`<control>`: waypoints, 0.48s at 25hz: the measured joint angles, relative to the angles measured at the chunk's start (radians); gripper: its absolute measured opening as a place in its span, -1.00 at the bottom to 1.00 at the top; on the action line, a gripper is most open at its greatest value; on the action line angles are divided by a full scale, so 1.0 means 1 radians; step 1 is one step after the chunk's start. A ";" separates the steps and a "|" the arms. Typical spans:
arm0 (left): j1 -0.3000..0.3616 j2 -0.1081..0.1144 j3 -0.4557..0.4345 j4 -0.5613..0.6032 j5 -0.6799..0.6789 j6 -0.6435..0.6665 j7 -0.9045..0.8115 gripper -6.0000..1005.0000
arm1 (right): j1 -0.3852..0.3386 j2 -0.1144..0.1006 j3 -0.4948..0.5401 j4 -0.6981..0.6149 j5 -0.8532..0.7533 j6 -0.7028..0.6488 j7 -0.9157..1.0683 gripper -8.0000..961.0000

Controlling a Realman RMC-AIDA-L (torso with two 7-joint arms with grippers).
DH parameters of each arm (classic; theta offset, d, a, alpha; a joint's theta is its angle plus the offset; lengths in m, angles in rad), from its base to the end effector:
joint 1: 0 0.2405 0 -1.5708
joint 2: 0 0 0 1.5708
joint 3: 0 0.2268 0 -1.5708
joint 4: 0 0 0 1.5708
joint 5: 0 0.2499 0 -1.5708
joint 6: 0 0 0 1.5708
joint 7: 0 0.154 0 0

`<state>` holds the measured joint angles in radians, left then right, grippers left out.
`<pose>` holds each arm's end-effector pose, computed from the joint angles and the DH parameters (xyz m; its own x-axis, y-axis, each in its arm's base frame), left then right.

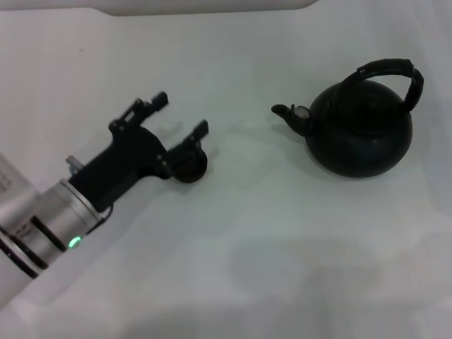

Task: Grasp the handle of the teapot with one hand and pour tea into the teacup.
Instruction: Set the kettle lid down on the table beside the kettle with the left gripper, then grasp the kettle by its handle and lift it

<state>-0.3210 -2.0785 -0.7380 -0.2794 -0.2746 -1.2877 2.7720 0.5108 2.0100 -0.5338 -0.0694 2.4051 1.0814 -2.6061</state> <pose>-0.2716 0.2759 -0.1047 0.6610 0.0354 0.7496 0.5568 -0.6929 -0.4582 0.3804 0.3749 0.0640 0.5266 0.0572 -0.8482 -0.8498 0.0606 -0.5236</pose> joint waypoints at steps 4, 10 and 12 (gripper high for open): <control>0.013 0.001 -0.008 0.018 -0.072 -0.085 -0.034 0.66 | -0.018 -0.005 -0.067 -0.037 -0.003 -0.009 0.110 0.57; 0.011 0.005 -0.008 0.110 -0.215 -0.187 -0.191 0.66 | -0.130 -0.012 -0.358 -0.311 -0.011 -0.129 0.416 0.57; 0.014 0.006 -0.009 0.127 -0.280 -0.200 -0.247 0.66 | -0.180 -0.019 -0.441 -0.447 -0.059 -0.195 0.521 0.57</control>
<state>-0.3066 -2.0729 -0.7468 -0.1526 -0.5544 -1.4879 2.5250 0.3312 1.9914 -0.9752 -0.5160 2.3456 0.8866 -2.0852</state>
